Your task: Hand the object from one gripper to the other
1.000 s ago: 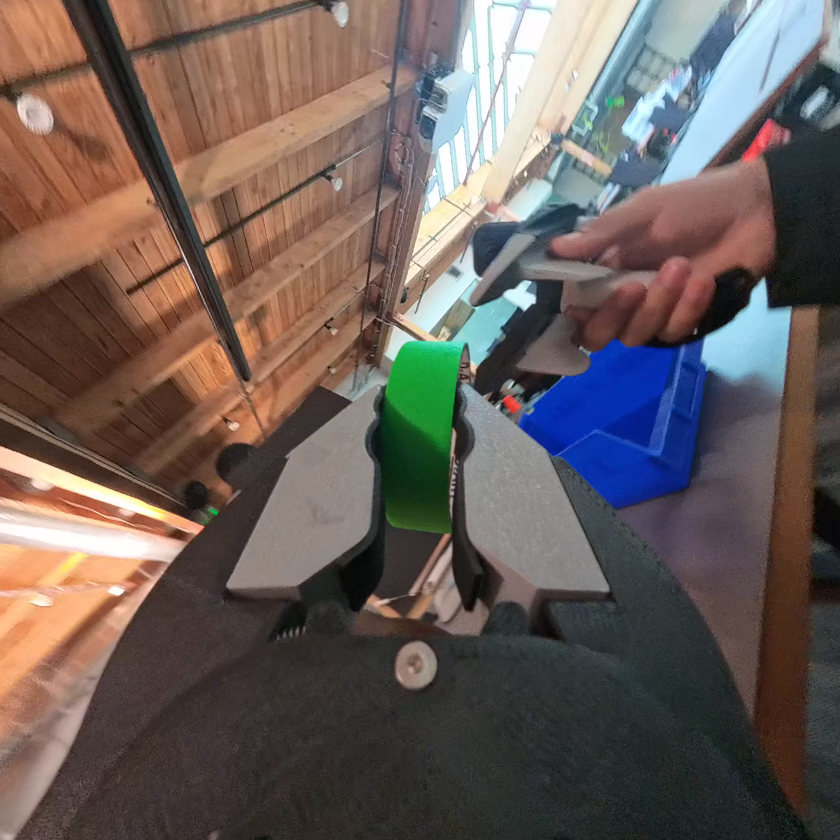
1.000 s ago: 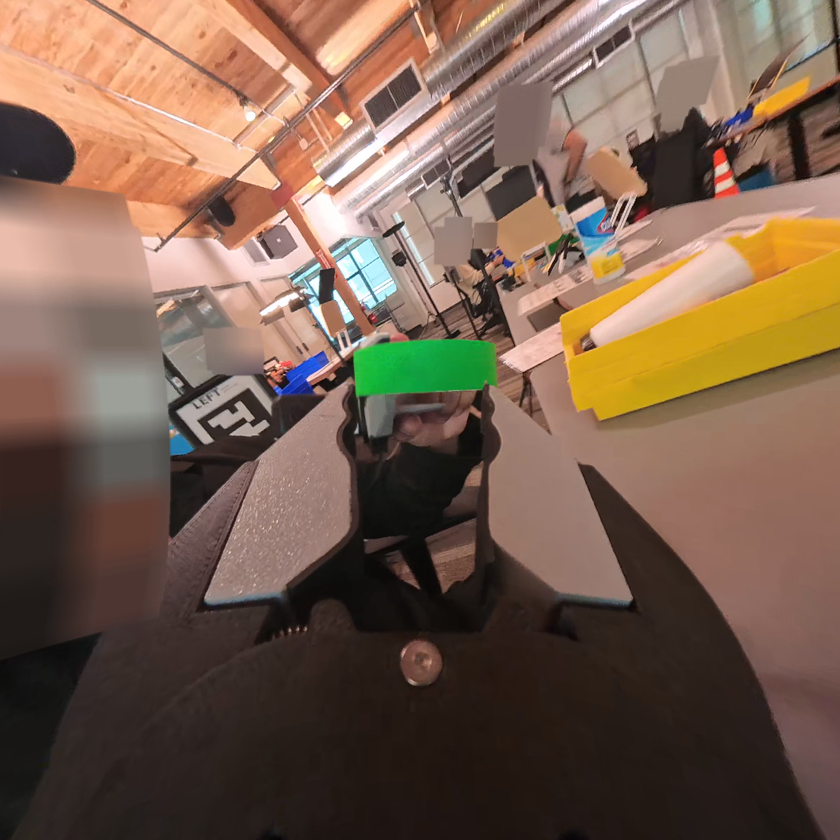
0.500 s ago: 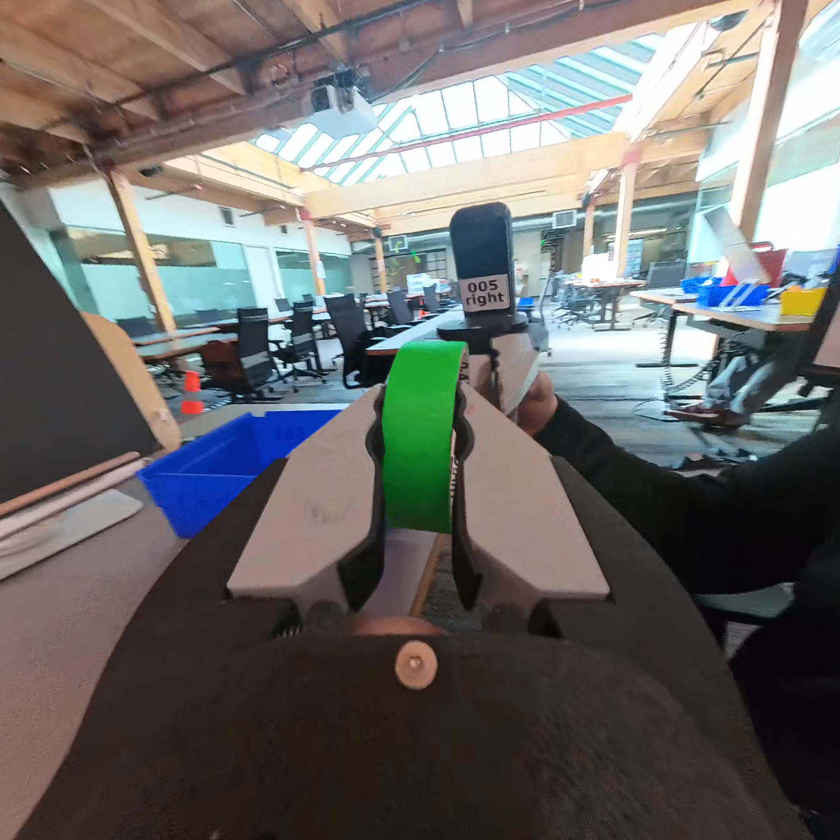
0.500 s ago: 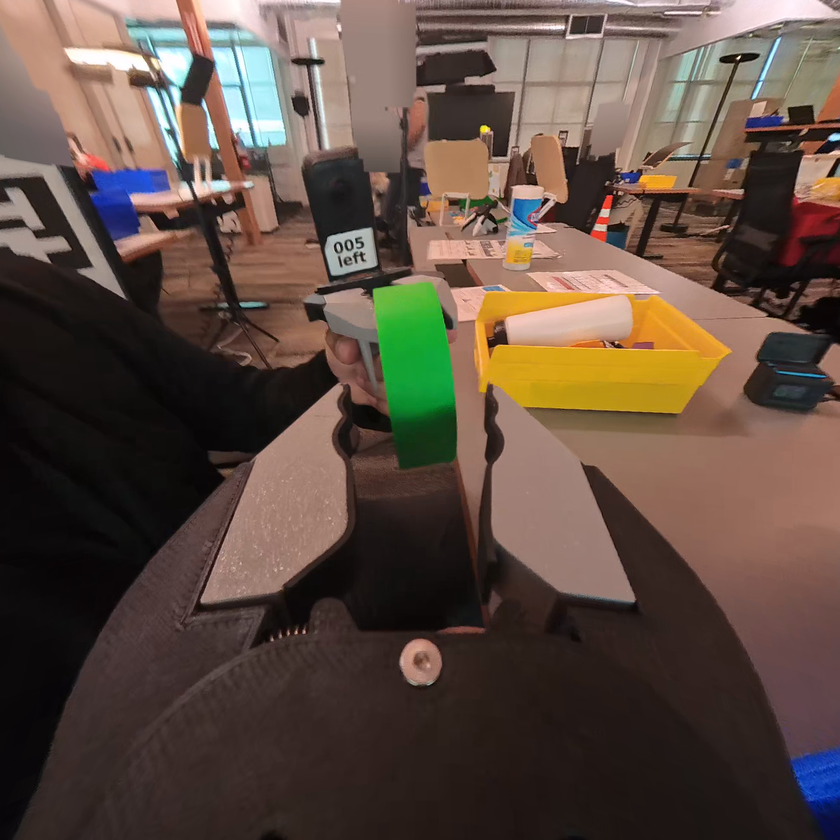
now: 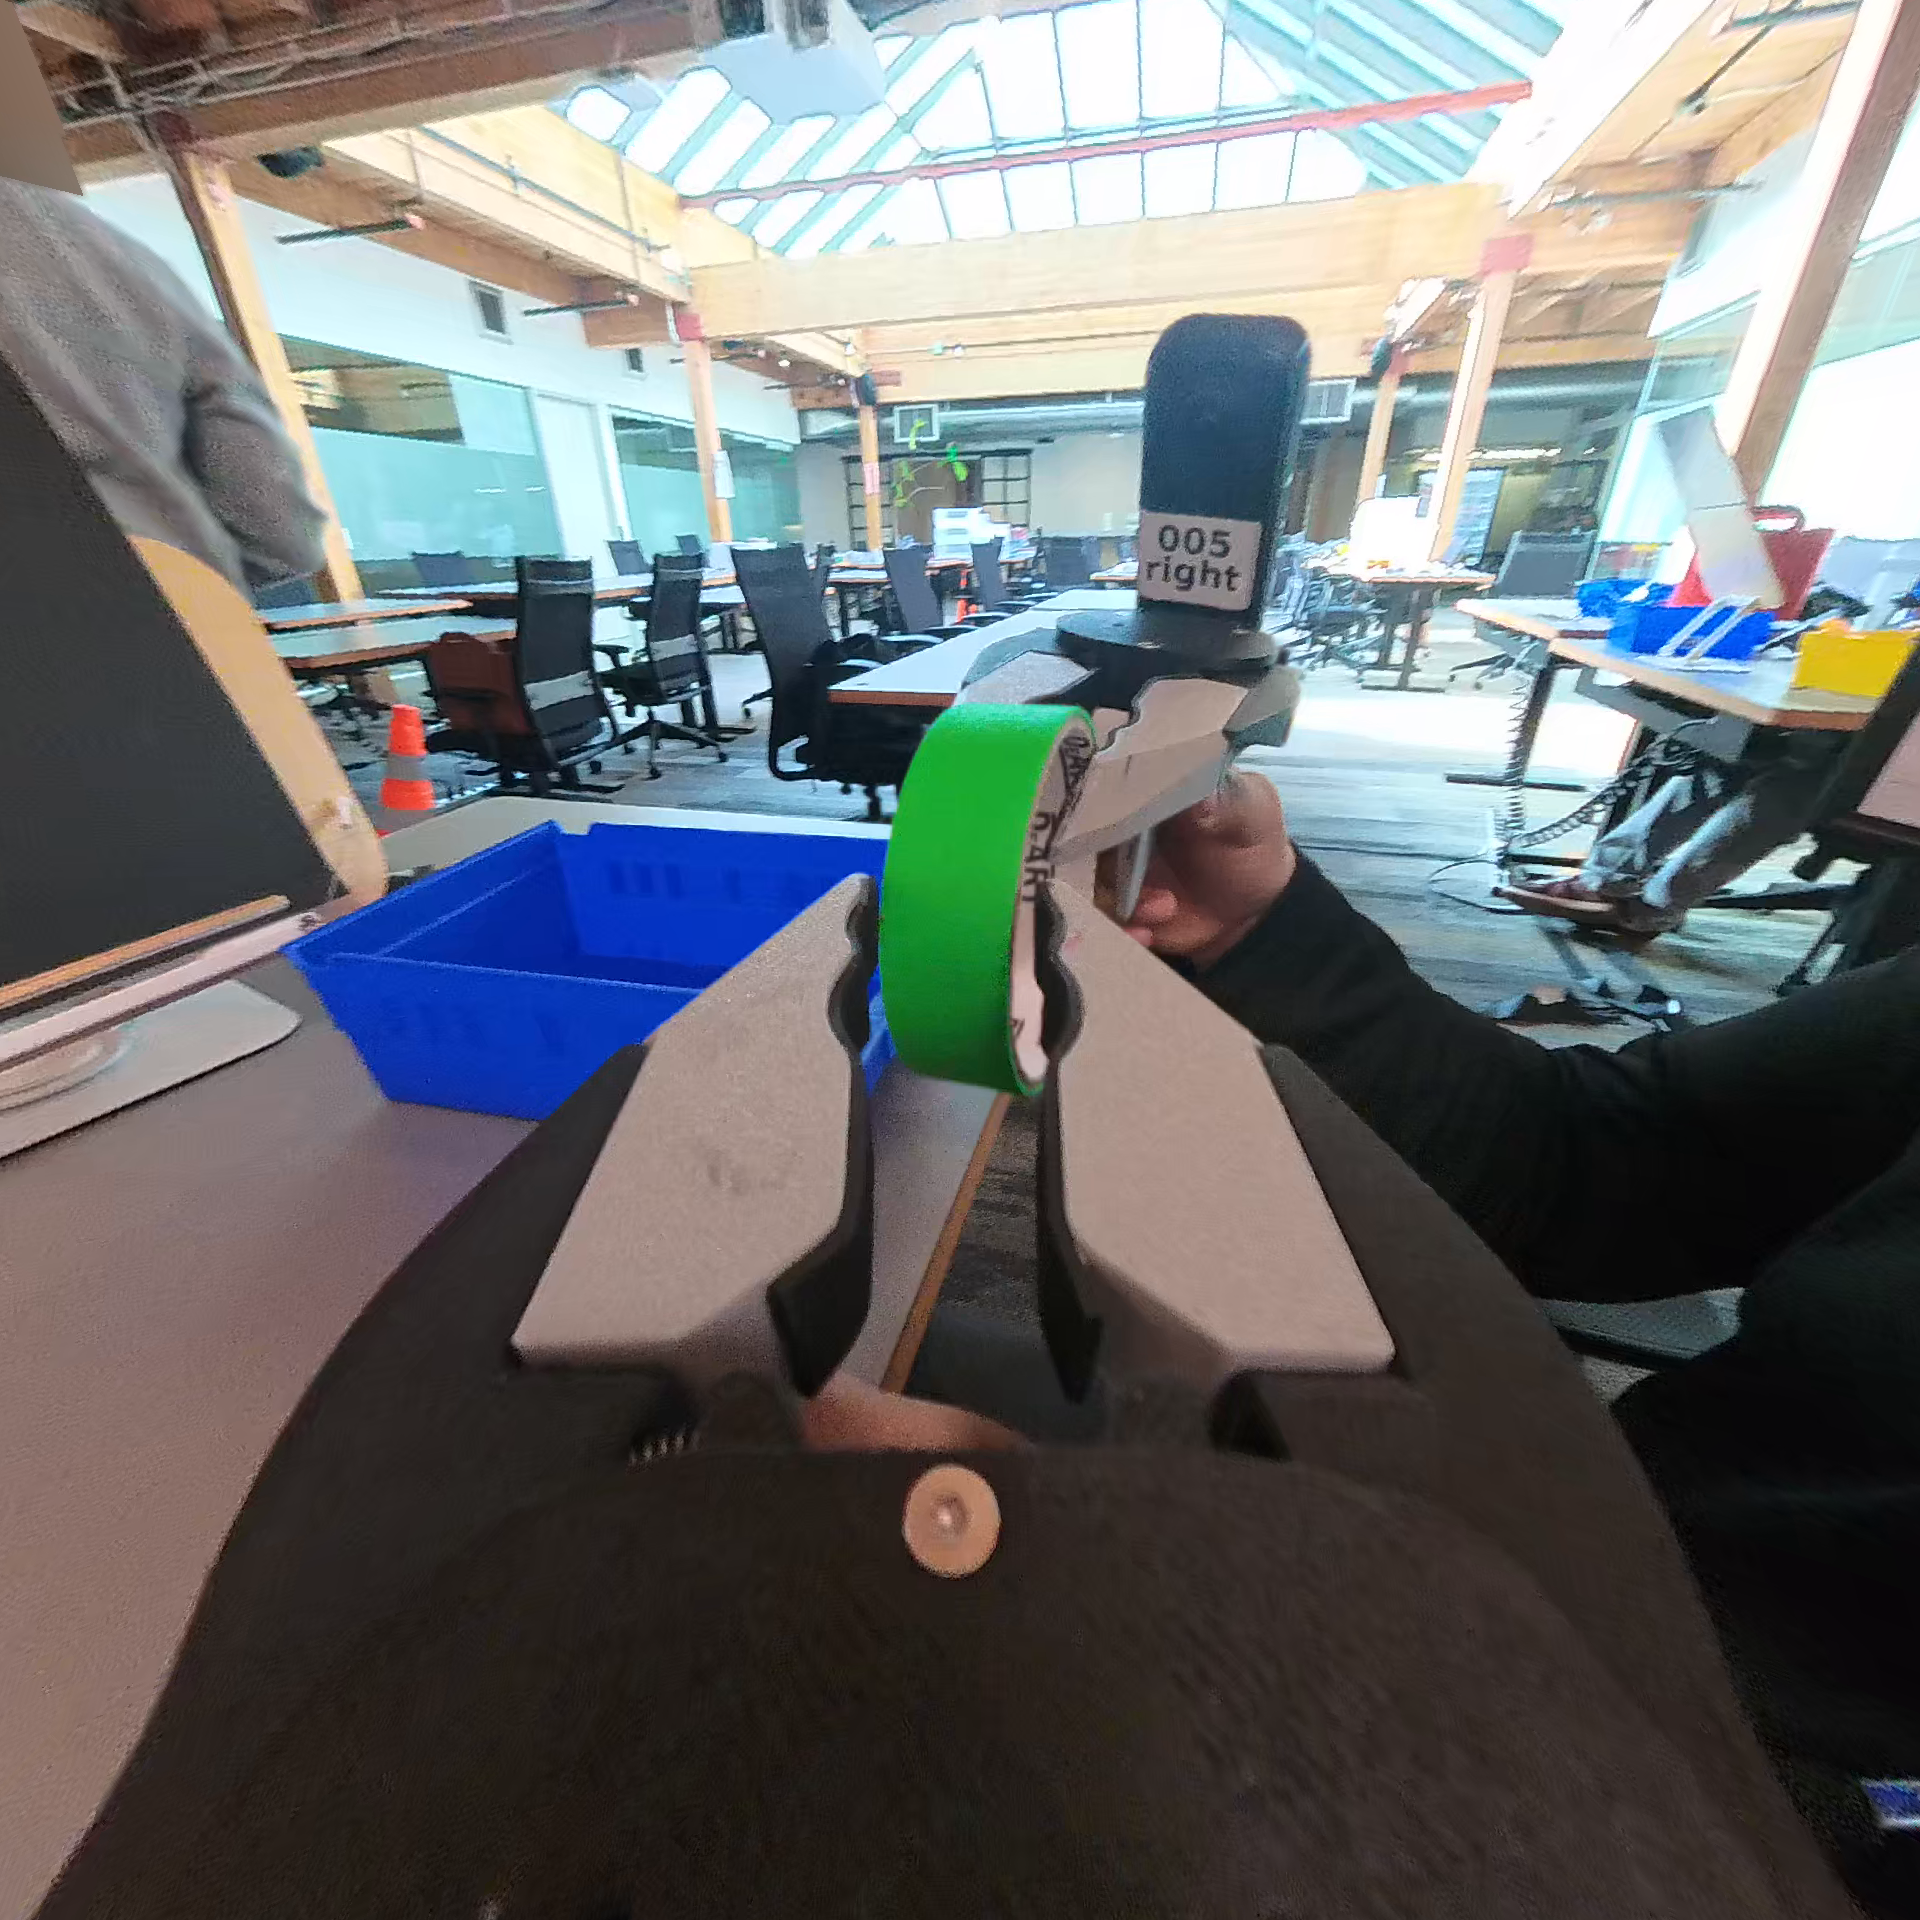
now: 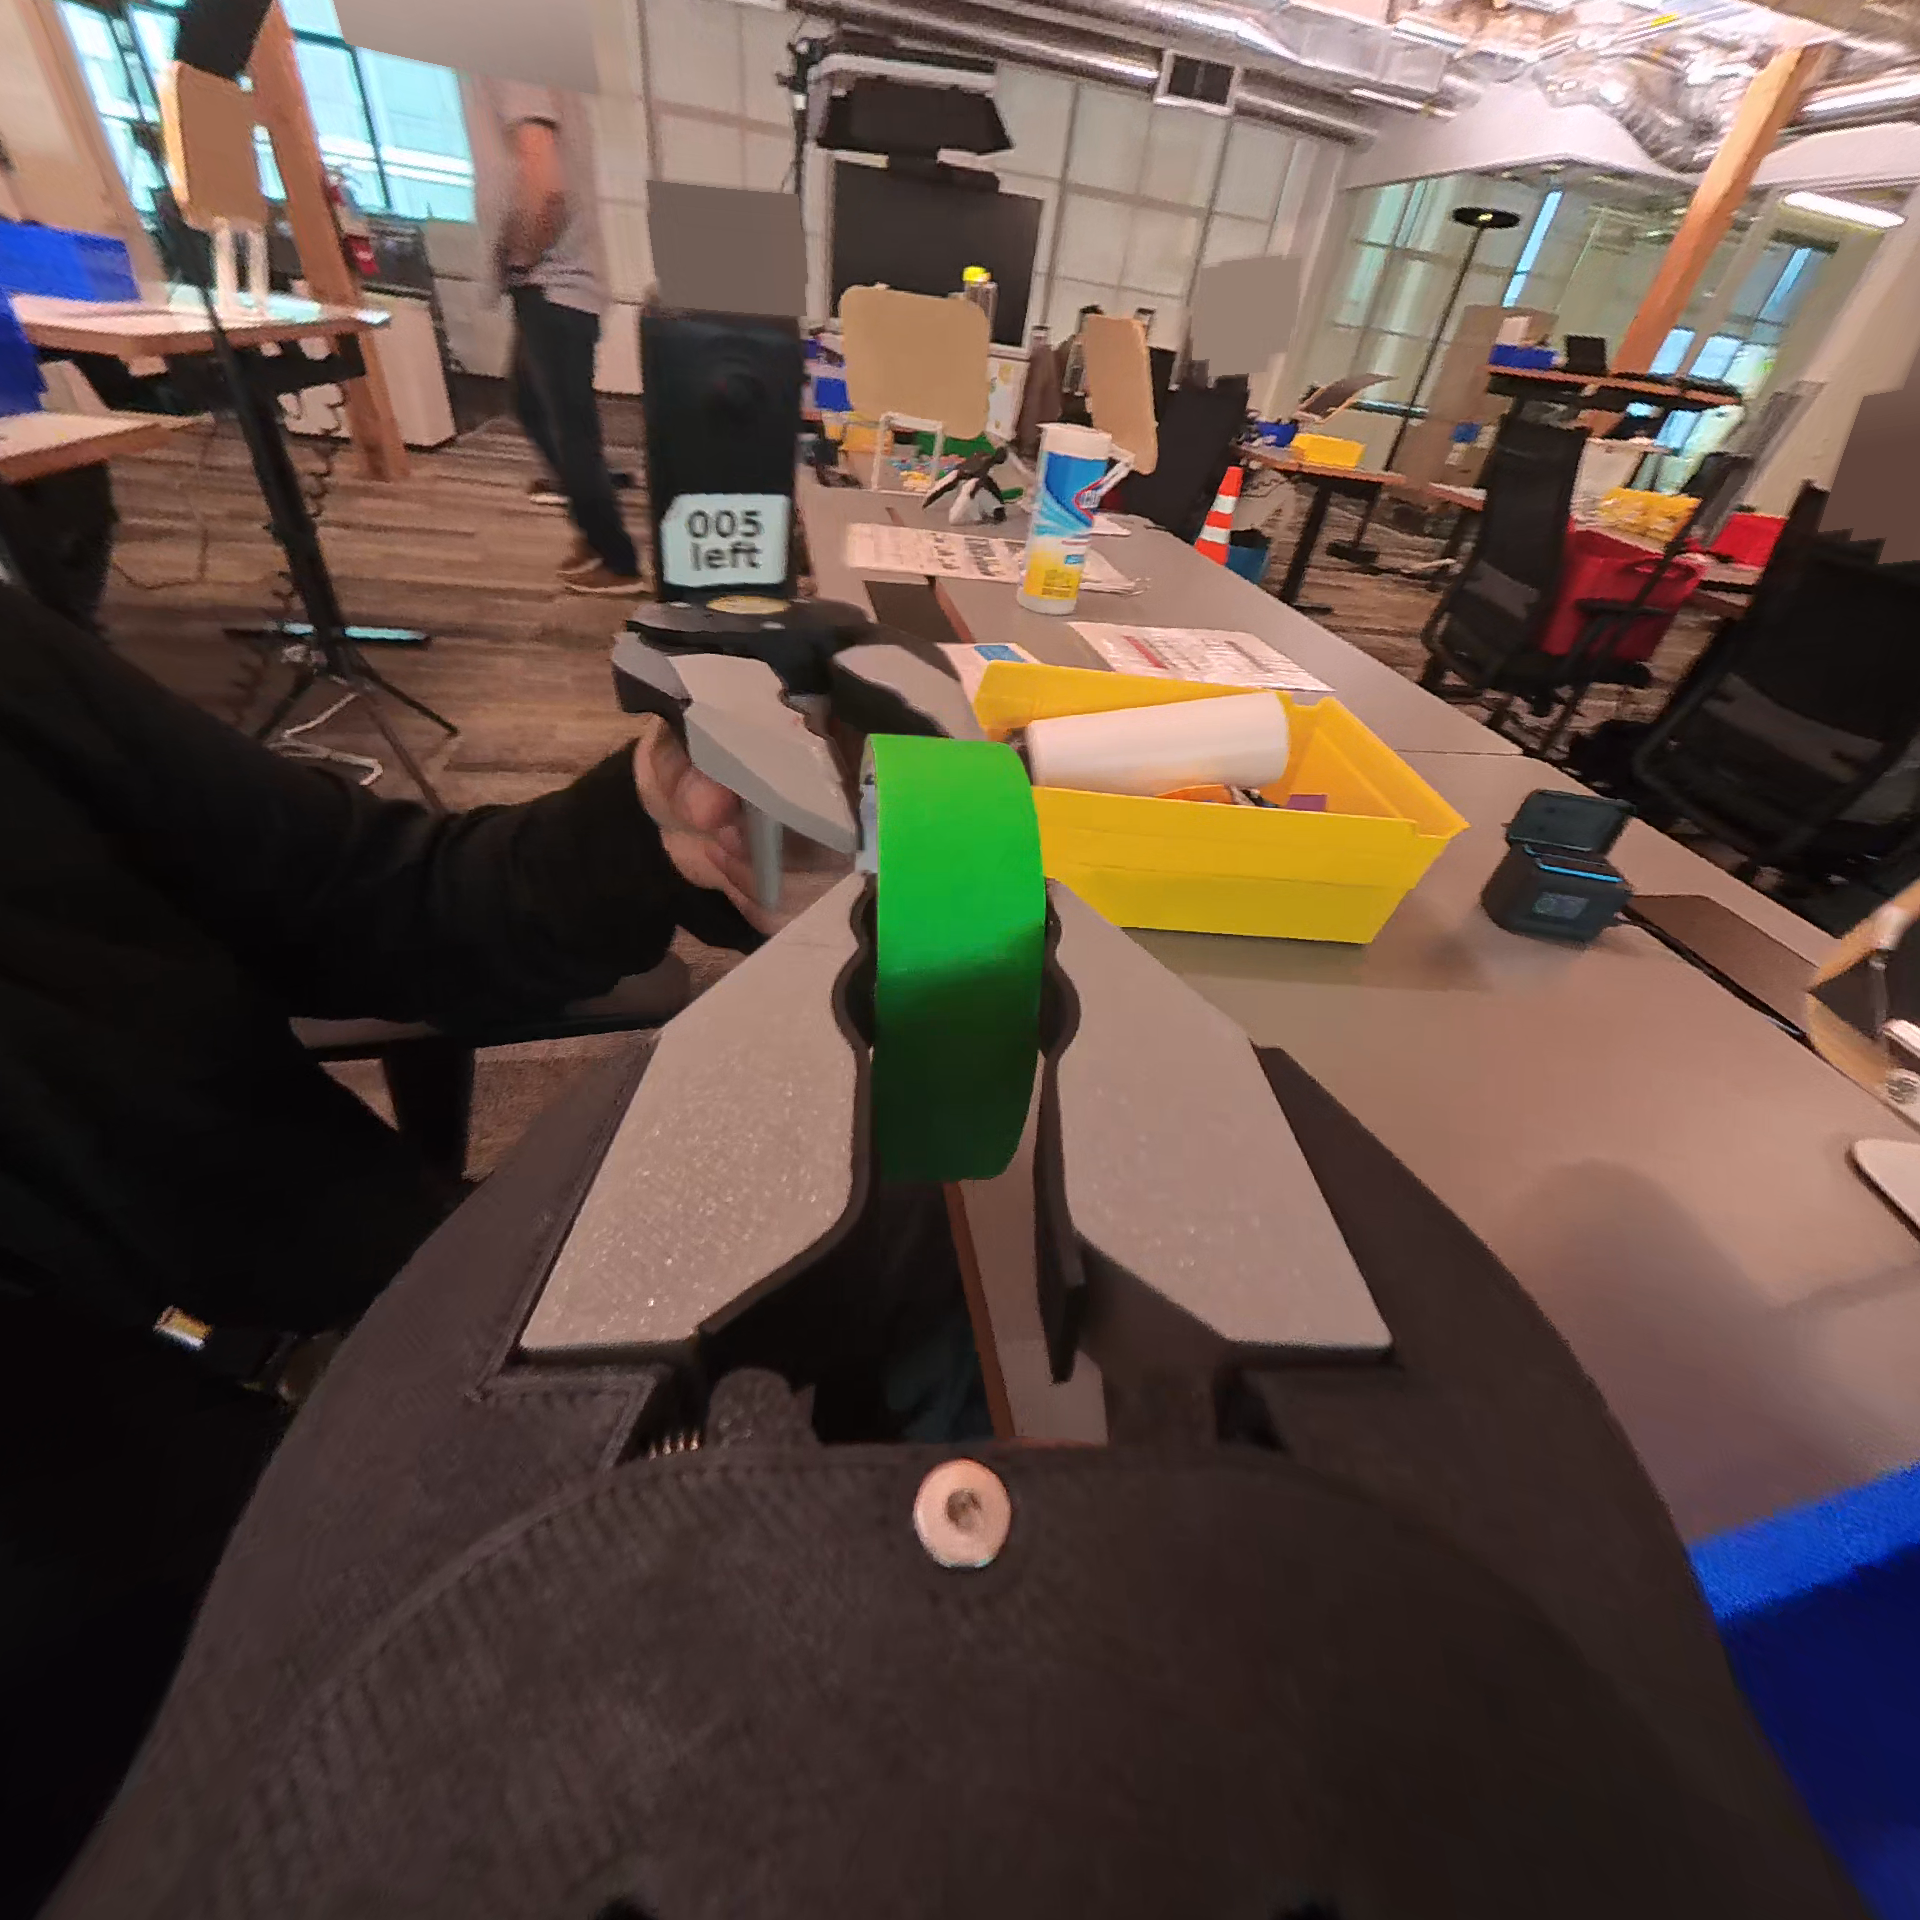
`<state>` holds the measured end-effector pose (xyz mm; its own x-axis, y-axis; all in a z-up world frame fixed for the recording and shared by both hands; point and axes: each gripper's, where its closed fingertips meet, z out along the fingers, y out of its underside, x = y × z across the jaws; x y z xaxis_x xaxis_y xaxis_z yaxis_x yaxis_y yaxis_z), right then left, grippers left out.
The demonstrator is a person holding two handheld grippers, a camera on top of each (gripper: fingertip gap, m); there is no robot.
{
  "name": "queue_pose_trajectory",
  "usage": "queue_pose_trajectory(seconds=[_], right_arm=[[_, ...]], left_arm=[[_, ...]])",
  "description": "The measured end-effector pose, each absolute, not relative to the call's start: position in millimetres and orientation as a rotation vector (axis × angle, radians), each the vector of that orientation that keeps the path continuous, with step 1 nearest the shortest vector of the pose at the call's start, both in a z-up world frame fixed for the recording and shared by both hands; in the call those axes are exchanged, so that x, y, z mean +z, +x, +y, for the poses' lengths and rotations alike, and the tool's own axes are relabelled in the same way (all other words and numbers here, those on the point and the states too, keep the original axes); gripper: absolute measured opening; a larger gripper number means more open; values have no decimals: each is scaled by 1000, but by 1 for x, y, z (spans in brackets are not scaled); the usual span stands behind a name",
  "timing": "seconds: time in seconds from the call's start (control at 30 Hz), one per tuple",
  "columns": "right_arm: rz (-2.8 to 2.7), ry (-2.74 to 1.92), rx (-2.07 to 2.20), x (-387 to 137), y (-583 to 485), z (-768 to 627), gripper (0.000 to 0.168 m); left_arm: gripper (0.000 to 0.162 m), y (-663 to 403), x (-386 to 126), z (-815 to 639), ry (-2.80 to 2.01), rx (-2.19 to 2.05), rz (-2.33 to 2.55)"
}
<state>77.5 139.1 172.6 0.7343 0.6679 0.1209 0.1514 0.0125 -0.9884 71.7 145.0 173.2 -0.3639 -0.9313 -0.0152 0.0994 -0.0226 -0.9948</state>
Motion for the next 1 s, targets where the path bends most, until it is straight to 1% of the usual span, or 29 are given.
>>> queue_pose_trajectory(seconds=[0.13,0.23,0.3,0.43,0.53,0.67,0.87,1.0], right_arm=[[-570,-1566,247,174,107,155,25],[-453,-1579,-137,173,143,173,25],[-418,-1526,-366,179,158,176,26],[-426,-1342,-604,200,160,165,25],[-550,-1218,-643,206,140,155,25],[-785,-1149,-605,196,105,146,25],[-1041,-1141,-373,176,72,129,25],[-1135,-1135,-274,168,56,117,26]], left_arm=[[30,65,177,161,-949,-1448,1378],[30,64,176,173,-956,-1345,1371],[30,65,174,179,-947,-1245,1370],[34,71,163,183,-899,-989,1407],[40,76,152,177,-863,-858,1456],[46,77,146,167,-788,-806,1507],[49,70,144,154,-703,-796,1572],[50,64,144,136,-632,-870,1621]])
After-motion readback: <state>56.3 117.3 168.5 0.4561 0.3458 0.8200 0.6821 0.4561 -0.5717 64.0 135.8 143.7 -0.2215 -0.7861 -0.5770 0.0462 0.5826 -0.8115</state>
